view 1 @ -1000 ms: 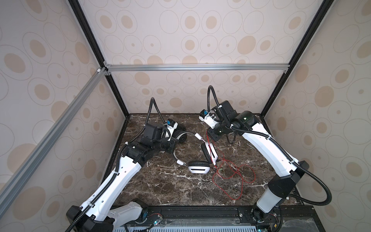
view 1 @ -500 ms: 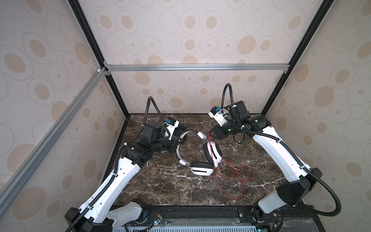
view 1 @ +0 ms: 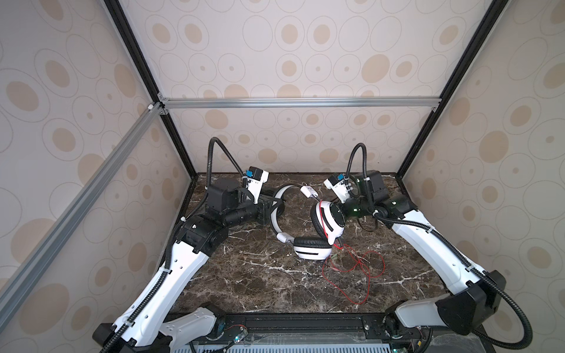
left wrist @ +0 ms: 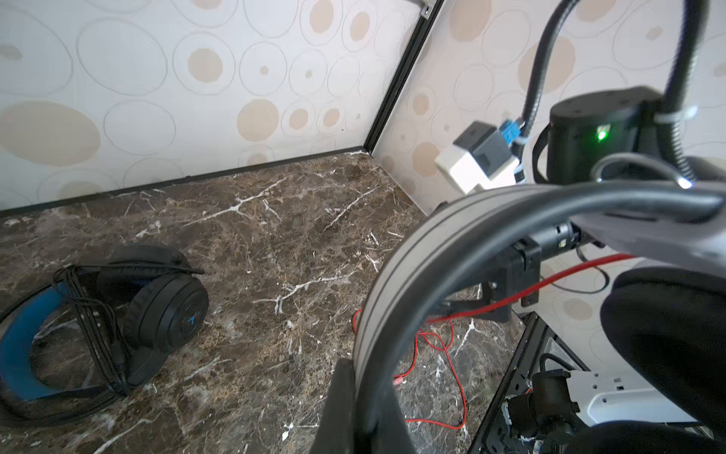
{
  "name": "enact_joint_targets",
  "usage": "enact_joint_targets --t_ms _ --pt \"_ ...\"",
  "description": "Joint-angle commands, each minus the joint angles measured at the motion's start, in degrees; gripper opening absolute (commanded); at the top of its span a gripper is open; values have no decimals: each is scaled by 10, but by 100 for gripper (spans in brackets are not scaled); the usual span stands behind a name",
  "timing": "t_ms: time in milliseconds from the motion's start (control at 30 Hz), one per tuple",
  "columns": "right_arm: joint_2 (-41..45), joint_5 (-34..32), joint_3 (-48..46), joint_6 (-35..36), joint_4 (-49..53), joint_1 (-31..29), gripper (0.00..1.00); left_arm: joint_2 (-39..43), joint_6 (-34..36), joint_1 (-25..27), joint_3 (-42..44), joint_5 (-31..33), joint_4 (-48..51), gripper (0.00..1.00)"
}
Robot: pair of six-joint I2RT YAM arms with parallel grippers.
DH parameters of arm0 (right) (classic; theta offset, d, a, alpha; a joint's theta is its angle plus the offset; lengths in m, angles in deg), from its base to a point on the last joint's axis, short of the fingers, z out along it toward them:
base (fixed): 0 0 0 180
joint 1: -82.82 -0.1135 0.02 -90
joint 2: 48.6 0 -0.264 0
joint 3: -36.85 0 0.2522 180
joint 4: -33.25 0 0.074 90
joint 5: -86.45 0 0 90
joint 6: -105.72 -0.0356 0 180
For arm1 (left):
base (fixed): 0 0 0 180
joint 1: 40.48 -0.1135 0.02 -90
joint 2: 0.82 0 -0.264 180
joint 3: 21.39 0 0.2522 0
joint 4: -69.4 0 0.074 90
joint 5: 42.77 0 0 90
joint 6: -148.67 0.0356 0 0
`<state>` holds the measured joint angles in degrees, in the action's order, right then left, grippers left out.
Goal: Wrap the headphones
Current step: 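Pass the red cable over the white earcups with the right gripper, then pull the red cable down and toward the robot with the right gripper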
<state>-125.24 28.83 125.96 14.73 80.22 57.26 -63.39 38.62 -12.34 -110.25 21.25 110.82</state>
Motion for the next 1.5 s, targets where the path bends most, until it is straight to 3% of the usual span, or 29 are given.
enact_joint_targets --t_ms 0,267,667,1067,1467 --pt "43 38 -47 -17 -105 7 74 17 -39 2 -46 6 -53 0" --pt "124 52 -144 16 -152 15 75 7 -35 2 -66 7 -38 0" --pt "206 26 -199 39 -102 15 75 -3 -33 2 -87 6 -32 0" --pt "141 3 -285 -38 -288 14 75 -4 -47 2 -103 5 -49 0" --pt "67 9 -335 -88 -399 14 68 -2 -81 2 -100 31 -107 0"
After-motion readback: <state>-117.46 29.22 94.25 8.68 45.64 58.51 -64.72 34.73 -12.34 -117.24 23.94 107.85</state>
